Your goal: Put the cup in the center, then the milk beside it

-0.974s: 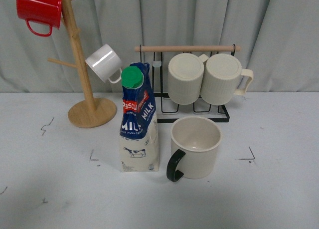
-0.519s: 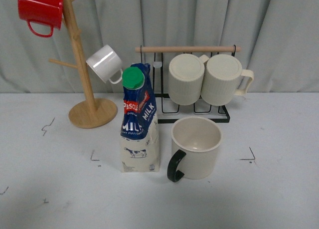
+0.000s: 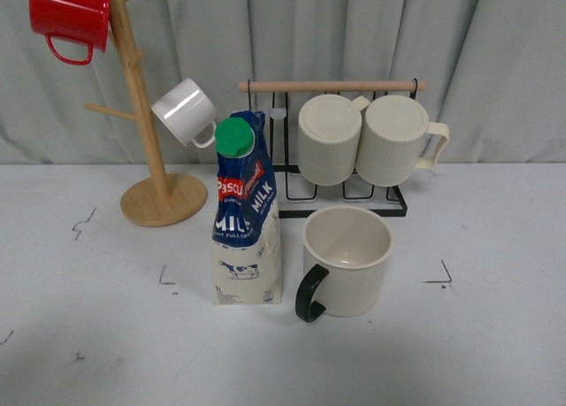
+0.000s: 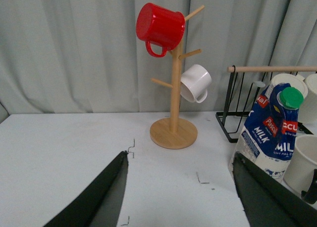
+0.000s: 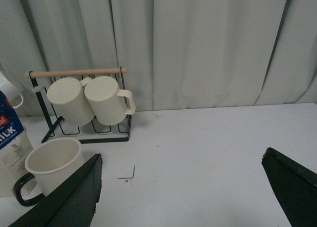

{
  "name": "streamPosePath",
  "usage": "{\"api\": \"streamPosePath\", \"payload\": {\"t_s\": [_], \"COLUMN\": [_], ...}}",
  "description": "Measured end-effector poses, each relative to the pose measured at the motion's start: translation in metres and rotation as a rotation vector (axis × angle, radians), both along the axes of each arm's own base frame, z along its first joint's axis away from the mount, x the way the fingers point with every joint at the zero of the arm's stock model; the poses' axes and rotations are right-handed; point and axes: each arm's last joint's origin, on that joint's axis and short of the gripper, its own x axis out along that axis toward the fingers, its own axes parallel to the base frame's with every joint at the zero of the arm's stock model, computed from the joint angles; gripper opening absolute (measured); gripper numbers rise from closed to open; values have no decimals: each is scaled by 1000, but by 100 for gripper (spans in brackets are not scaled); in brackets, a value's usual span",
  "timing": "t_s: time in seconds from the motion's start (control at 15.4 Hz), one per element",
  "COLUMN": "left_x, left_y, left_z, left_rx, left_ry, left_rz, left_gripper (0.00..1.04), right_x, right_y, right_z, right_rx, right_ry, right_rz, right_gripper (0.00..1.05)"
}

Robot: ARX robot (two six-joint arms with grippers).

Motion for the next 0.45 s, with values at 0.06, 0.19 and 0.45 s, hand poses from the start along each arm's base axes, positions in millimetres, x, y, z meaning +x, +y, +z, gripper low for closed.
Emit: {"api": "streamPosePath", "payload": {"t_s": [0.06, 0.19, 0.45], "left_x": [0, 0, 0], "left_y": [0, 0, 0], "left_z": [0, 0, 0], "left_rx": [0, 0, 0], "left_ry": [0, 0, 0], "left_rz": [0, 0, 0], "left_gripper": [77, 93, 98], "right_x": [0, 0, 0], "right_y": [0, 0, 0], "right_z": [0, 0, 0], "right_rx": [0, 0, 0], "right_ry": [0, 0, 0], "right_rz": [0, 0, 0], "right_gripper": [98, 98, 98]}}
